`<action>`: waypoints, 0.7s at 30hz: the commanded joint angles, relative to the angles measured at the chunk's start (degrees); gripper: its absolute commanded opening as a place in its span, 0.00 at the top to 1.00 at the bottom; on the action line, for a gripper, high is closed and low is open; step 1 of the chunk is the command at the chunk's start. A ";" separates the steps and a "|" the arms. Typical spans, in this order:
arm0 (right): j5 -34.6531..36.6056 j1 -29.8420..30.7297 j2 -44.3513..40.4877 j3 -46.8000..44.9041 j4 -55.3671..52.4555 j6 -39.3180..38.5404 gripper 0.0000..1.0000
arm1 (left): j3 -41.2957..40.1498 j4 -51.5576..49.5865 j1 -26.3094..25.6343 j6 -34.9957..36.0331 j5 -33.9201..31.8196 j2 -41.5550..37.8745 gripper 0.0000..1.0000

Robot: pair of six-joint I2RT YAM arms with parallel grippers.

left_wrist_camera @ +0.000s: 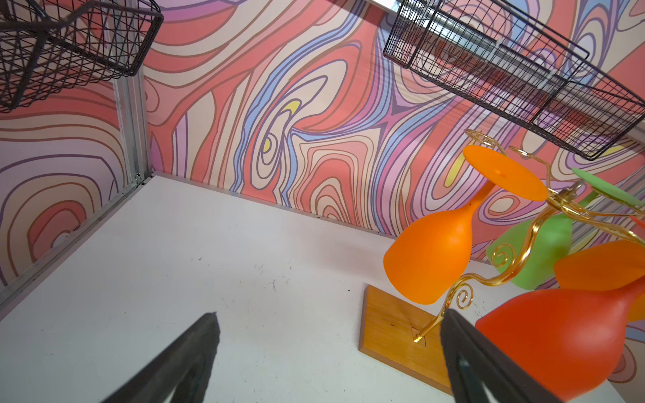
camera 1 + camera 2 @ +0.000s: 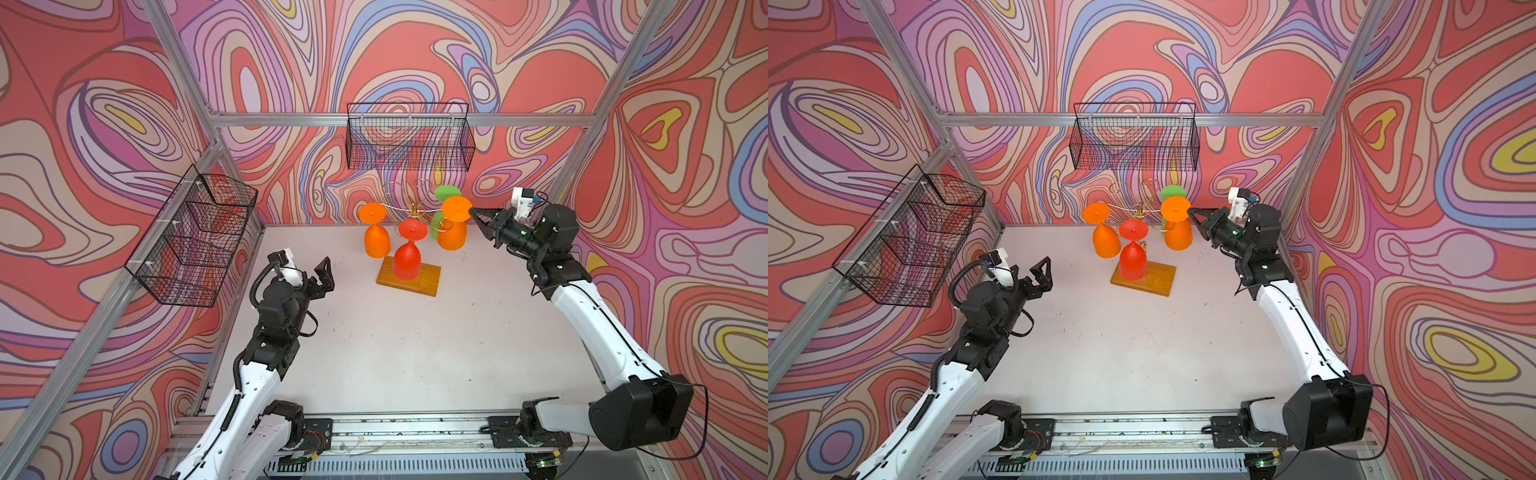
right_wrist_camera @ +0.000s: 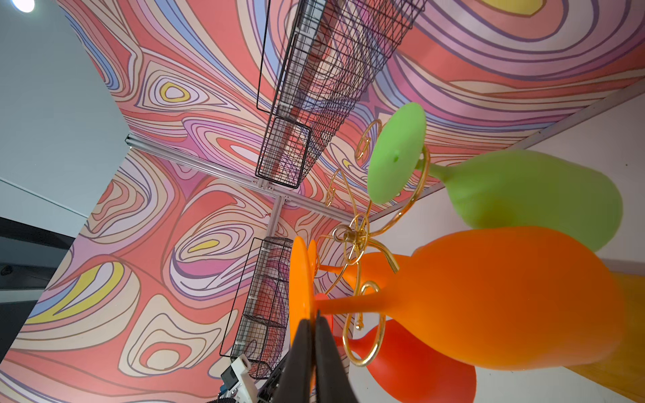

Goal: Take the wine glass off the wine glass rack
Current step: Pick up the wine glass from the wine glass rack.

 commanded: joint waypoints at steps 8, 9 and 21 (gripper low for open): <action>2.77 -1.89 -4.59 0.22 -8.00 -6.81 1.00 | 0.13 0.72 -0.40 0.18 1.33 0.28 0.02; 2.95 -1.95 -4.81 0.37 -8.36 -7.19 1.00 | 0.16 0.85 -0.42 0.16 1.49 0.37 0.02; 3.37 -1.96 -8.36 1.67 -9.12 -7.73 1.00 | 0.08 3.17 -0.49 -0.06 6.40 -1.71 0.00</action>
